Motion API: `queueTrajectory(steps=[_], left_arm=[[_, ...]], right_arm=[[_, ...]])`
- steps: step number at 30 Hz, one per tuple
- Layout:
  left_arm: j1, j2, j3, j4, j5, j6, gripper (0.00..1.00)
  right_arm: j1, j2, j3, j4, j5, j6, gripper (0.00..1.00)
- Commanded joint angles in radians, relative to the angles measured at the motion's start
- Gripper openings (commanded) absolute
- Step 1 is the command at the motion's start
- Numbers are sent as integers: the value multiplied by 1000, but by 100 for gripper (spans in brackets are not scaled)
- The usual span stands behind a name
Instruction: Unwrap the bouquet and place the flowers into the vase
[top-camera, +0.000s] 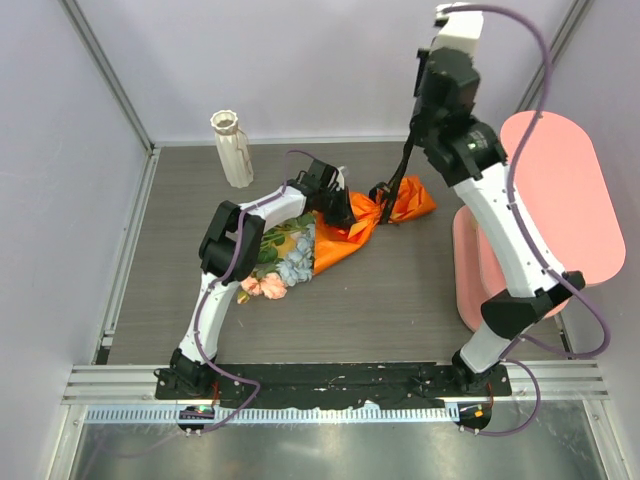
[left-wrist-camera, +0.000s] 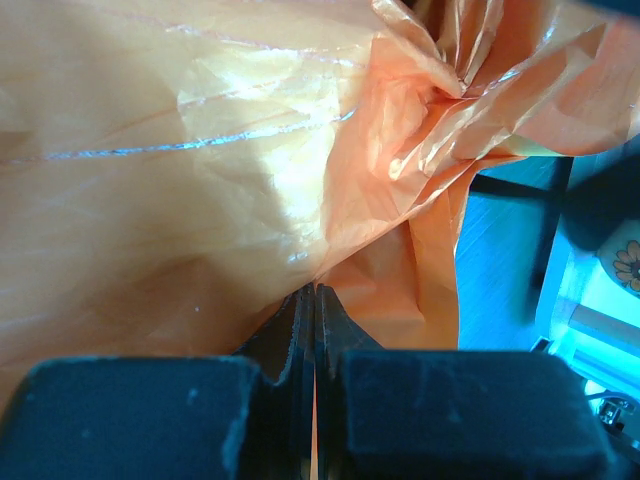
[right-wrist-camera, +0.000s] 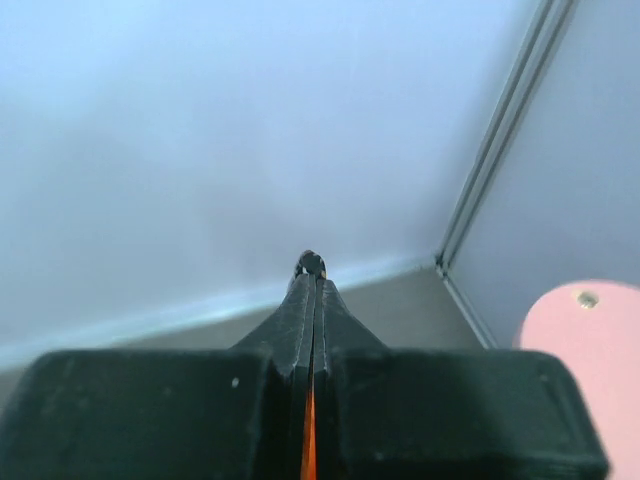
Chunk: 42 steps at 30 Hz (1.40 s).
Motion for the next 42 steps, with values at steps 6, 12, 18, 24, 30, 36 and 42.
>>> queueTrajectory(steps=[6,12,18,24,30,36,42], left_arm=[[23,40,-39,-59,-108,34,0],[23,41,-21,-77,-111,40,0],[23,41,-5,-96,-115,51,0],[16,-15,44,-140,-115,86,0],[14,-70,87,-139,-59,77,0],[8,-150,99,-104,22,52,10],[-3,-333,4,14,155,25,39]], right_arm=[[57,35,464,174,-24,-294,1],[64,-12,459,392,-185,-324,1],[64,-3,527,463,-394,-199,1],[64,-35,538,478,-558,-26,1],[64,-115,407,418,-537,-20,1],[64,-245,135,176,-494,78,1],[64,-368,-97,-22,-525,173,1]])
